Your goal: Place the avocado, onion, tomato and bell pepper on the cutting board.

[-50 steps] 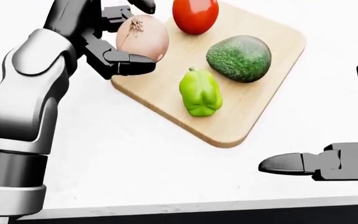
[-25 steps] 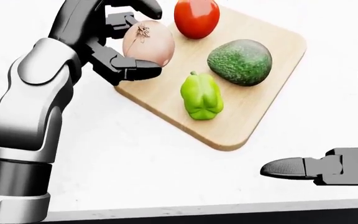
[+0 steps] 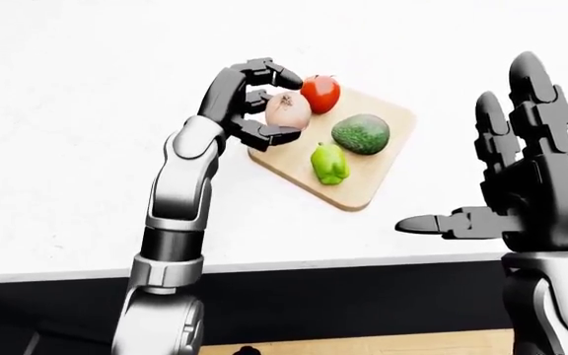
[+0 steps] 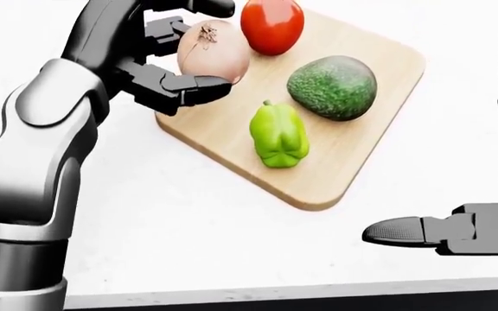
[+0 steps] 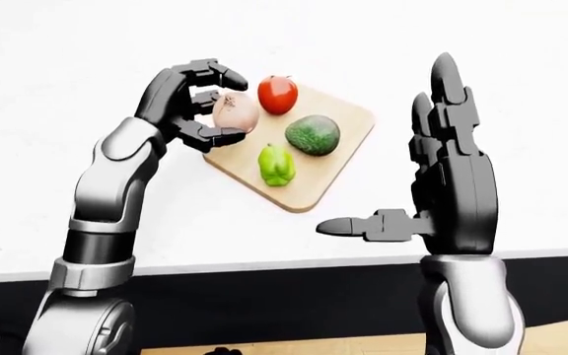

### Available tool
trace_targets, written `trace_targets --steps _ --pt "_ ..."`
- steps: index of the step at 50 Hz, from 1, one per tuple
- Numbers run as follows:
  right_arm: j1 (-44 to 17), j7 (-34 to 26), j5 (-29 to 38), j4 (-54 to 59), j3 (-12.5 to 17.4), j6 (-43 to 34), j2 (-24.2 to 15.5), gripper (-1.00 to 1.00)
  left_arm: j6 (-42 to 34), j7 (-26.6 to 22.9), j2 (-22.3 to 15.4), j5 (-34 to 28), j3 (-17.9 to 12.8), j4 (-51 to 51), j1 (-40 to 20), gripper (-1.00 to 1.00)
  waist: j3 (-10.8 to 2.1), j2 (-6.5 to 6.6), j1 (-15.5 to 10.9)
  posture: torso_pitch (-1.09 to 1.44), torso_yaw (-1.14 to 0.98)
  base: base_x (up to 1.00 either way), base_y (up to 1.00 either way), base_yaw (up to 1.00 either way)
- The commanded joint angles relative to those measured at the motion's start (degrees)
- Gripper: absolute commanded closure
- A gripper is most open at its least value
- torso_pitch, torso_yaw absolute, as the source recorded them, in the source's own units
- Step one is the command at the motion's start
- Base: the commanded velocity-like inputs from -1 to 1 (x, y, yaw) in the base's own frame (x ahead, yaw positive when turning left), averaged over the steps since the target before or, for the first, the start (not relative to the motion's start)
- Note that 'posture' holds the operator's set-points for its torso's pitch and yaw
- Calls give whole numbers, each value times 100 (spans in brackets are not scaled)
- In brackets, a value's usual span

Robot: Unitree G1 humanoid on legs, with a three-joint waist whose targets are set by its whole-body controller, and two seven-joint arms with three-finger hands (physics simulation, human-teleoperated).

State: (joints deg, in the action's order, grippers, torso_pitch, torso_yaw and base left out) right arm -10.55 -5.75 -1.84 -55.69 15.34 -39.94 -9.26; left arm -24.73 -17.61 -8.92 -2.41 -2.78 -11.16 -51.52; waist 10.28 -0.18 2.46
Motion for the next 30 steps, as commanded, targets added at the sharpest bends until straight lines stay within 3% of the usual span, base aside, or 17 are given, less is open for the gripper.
trace_targets --steps 1,6,9,17,21,30 --pt "-78 26 29 -136 -6 203 -31 -100 152 25 -22 33 -46 225 -141 8 -152 -25 -3 29 -6 0 0 0" --pt "-51 23 54 -119 -23 249 -3 -100 216 17 -28 -9 -36 172 -124 4 -158 -20 -3 29 -6 0 0 0" --pt "-33 20 59 -122 -24 264 6 -100 214 20 -17 -11 -38 185 -98 -11 -162 -17 -5 29 -6 0 0 0" --pt "2 -15 10 -198 46 214 6 -100 178 6 -9 -24 -32 232 -51 -13 -172 -12 -4 29 -6 0 0 0" --pt "-43 0 2 -196 29 179 -8 -100 109 -16 -2 -35 -21 311 -44 -35 -170 -14 -4 29 -6 0 0 0" --pt "-95 28 29 -130 -19 206 -20 -100 133 -6 -37 -55 -65 251 -84 -38 -165 -21 0 29 -6 0 0 0"
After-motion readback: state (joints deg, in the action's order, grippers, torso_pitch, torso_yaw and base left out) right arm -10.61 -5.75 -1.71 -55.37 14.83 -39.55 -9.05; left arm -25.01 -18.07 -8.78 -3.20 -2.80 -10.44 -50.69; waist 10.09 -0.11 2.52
